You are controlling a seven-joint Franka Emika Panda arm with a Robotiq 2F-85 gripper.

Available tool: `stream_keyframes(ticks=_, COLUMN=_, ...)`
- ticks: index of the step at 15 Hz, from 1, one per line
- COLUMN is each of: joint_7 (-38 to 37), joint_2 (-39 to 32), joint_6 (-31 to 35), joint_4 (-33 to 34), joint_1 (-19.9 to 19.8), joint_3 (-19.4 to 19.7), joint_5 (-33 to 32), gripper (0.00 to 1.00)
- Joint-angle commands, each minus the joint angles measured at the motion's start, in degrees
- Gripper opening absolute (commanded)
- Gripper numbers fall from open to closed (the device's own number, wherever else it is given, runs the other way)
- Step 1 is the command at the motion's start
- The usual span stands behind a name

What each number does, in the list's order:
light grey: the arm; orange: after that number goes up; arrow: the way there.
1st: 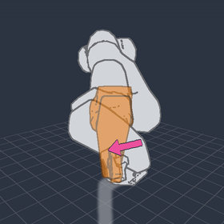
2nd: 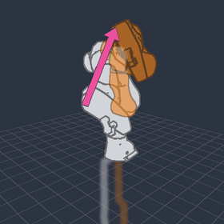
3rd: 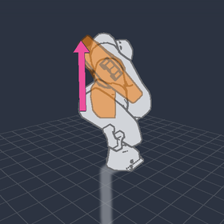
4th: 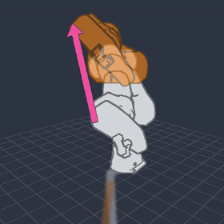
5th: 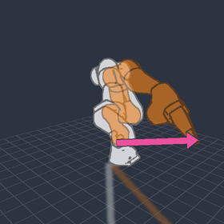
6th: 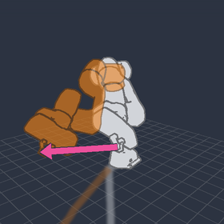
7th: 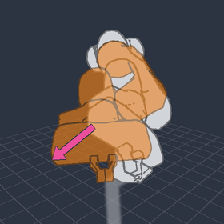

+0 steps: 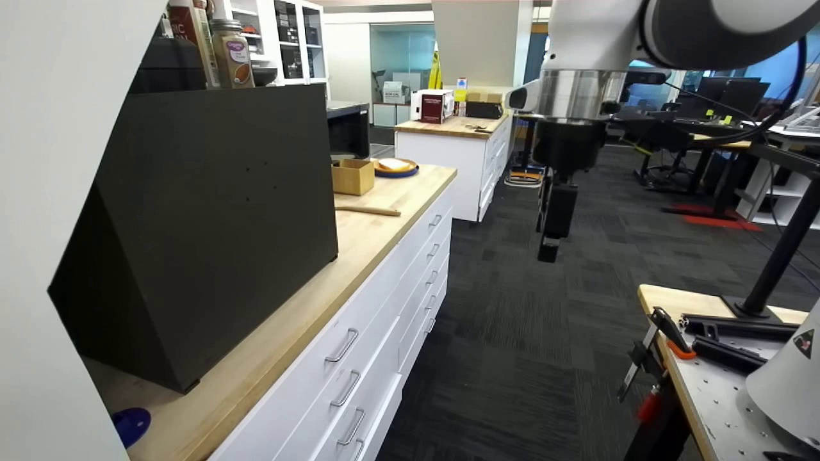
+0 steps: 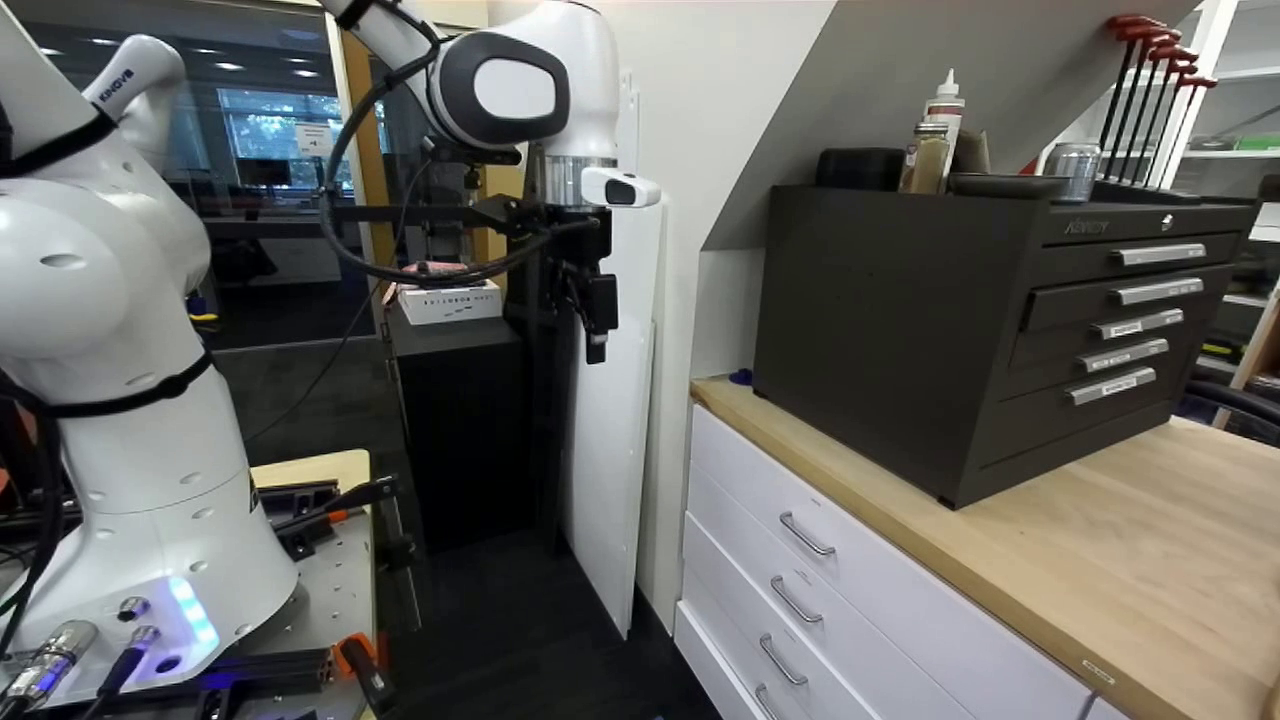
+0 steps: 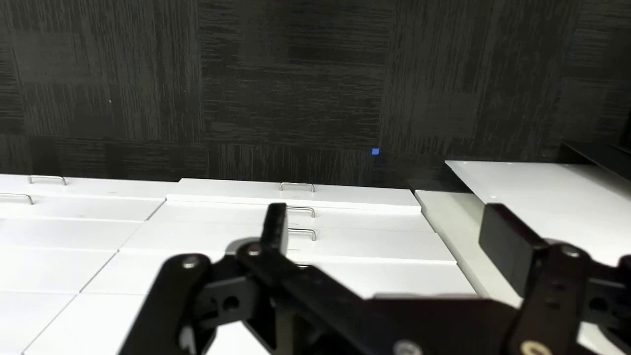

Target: Open the first top drawer

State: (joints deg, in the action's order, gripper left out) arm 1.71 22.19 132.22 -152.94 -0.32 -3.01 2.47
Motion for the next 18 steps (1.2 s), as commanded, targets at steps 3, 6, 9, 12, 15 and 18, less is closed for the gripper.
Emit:
stream_keyframes(ticks=3, joint_7=1.0, joint_2=-12.8, joint_6=6.4, joint_4=6.3, joint_1=0.9, joint_3=0.2, joint_5=-4.2, gripper=1.00)
stream_keyframes(ticks=6, joint_7=0.4, joint_2=-12.4, joint_6=5.7, joint_4=5.6, joint_1=1.0, joint_3=0.5, joint_5=-3.6, gripper=1.00)
stream_keyframes(ticks=9, joint_7=0.5, joint_2=-13.9, joint_6=5.8, joint_4=6.8, joint_1=1.1, joint_3=0.5, joint_5=-3.7, gripper=1.00)
stream_keyframes(ticks=12, joint_7=0.6, joint_2=-13.9, joint_6=5.8, joint_4=7.0, joint_1=1.1, joint_3=0.5, joint_5=-3.7, gripper=1.00)
stream_keyframes(ticks=15, joint_7=0.9, joint_2=-18.5, joint_6=9.6, joint_4=8.4, joint_1=0.4, joint_3=0.8, joint_5=-6.8, gripper=1.00)
stream_keyframes(ticks=18, joint_7=2.8, joint_2=-25.2, joint_6=13.3, joint_4=11.8, joint_1=-0.2, joint_3=1.7, joint_5=-11.4, gripper=1.00)
